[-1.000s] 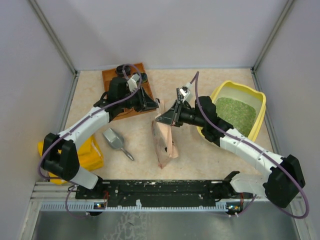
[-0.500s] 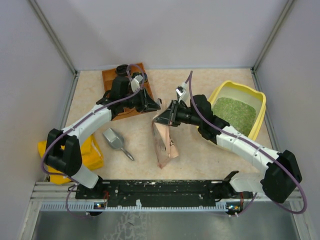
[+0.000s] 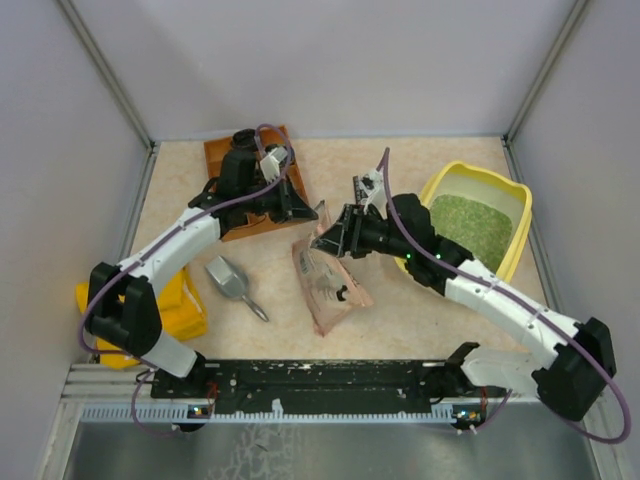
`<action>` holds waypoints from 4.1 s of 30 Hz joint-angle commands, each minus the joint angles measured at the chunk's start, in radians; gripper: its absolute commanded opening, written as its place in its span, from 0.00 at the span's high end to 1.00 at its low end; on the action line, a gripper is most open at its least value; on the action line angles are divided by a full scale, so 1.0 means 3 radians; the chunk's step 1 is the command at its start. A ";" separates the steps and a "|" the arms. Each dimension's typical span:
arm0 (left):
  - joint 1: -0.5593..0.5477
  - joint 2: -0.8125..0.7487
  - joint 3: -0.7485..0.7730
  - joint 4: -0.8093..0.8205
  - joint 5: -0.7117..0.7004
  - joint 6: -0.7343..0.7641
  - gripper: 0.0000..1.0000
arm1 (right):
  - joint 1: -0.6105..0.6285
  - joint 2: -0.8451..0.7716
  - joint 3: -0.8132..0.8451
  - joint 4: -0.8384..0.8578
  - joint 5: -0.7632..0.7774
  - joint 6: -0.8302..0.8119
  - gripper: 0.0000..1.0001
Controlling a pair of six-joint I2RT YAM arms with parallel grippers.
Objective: Fill the litter box with clean litter
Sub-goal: Open the cat litter bag at the center of the board.
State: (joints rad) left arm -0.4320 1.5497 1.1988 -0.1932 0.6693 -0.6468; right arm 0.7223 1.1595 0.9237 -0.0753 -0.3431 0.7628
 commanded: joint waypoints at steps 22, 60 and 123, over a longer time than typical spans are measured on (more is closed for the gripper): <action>0.0107 -0.0421 0.0158 -0.0470 -0.0319 0.0521 1.00 | 0.0222 -0.1707 -0.0899 -0.0740 0.0744 -0.2415 0.30; 0.0109 -0.0448 0.0139 -0.0444 -0.0454 0.0389 1.00 | 0.0298 -0.1265 -0.1547 0.0580 0.0910 -0.3209 0.72; 0.0106 -0.2287 -0.1428 -0.0938 -0.0802 -0.0144 0.57 | 0.0523 -0.1900 -0.1417 -0.0202 0.0389 -0.2947 1.00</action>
State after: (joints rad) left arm -0.4030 0.8673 0.8265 -0.6044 0.3737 -0.6052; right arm 0.8707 0.6140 0.4965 -0.1970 -0.2520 -0.1368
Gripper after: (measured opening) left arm 0.426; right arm 0.006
